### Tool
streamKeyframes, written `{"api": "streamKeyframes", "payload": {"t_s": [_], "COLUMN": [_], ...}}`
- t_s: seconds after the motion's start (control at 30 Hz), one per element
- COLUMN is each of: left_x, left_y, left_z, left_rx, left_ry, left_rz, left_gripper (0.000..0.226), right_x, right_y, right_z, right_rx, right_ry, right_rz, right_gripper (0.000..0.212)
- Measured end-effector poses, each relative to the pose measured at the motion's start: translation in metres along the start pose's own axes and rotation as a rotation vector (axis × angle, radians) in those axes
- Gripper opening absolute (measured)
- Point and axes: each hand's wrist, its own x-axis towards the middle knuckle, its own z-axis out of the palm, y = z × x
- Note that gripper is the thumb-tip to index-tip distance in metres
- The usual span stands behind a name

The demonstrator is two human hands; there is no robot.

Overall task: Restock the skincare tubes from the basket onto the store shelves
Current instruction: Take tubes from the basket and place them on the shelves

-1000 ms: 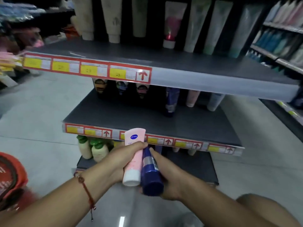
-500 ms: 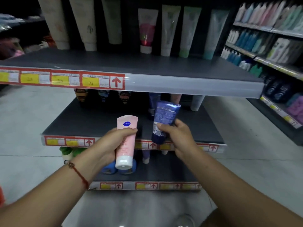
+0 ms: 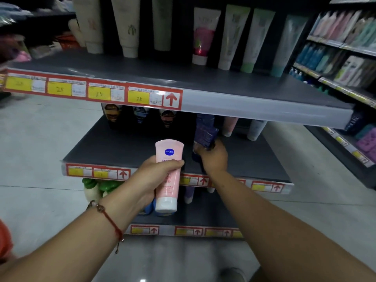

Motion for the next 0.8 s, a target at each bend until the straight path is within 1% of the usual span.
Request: {"api": "streamKeyframes", "payload": {"t_s": [0.1,0.2,0.27,0.3,0.37,0.4,0.43,0.57,0.63,0.7,0.8], "left_x": [0.000,0.000,0.000,-0.001,-0.004,-0.006,-0.007,-0.009,-0.012,-0.016,-0.020], "left_y": [-0.001,-0.003,-0.006,-0.008,-0.014,-0.017,-0.021,-0.030,-0.028,-0.024,-0.020], "left_z": [0.004,0.009,0.013,0.015,0.022,0.025,0.029,0.041,0.051,0.060,0.071], "left_rx": [0.000,0.031,0.046,0.039,0.036,0.056,0.079,0.110,0.109,0.085,0.079], "left_ry": [-0.004,-0.005,-0.007,-0.008,-0.009,-0.012,-0.009,-0.014,-0.052,-0.083,-0.106], "left_rz": [0.023,0.027,0.025,0.024,0.016,0.013,0.009,-0.034,-0.026,-0.017,-0.012], "left_gripper": [0.020,0.026,0.026,0.024,0.018,0.017,0.017,0.029,0.027,0.024,0.025], "right_x": [-0.013,-0.050,-0.083,-0.100,-0.124,-0.131,-0.136,-0.133,-0.126,-0.120,-0.115], "right_y": [-0.005,-0.015,-0.023,-0.027,-0.032,-0.030,-0.027,-0.014,-0.012,-0.010,-0.008], "right_z": [-0.011,-0.030,-0.046,-0.052,-0.060,-0.061,-0.062,-0.069,-0.076,-0.083,-0.092], "right_rx": [0.085,0.047,0.069,0.099,0.208,0.260,0.295,0.448,0.581,0.701,0.799], "right_ry": [0.025,-0.037,-0.170,-0.277,-0.520,-0.606,-0.647,-0.637,-0.657,-0.700,-0.752], "right_rz": [0.001,0.014,0.024,0.054,0.182,0.265,0.347,0.665,0.814,0.864,0.864], "right_gripper": [0.033,0.037,0.035,0.035,0.035,0.035,0.036,0.029,0.031,0.039,0.045]}}
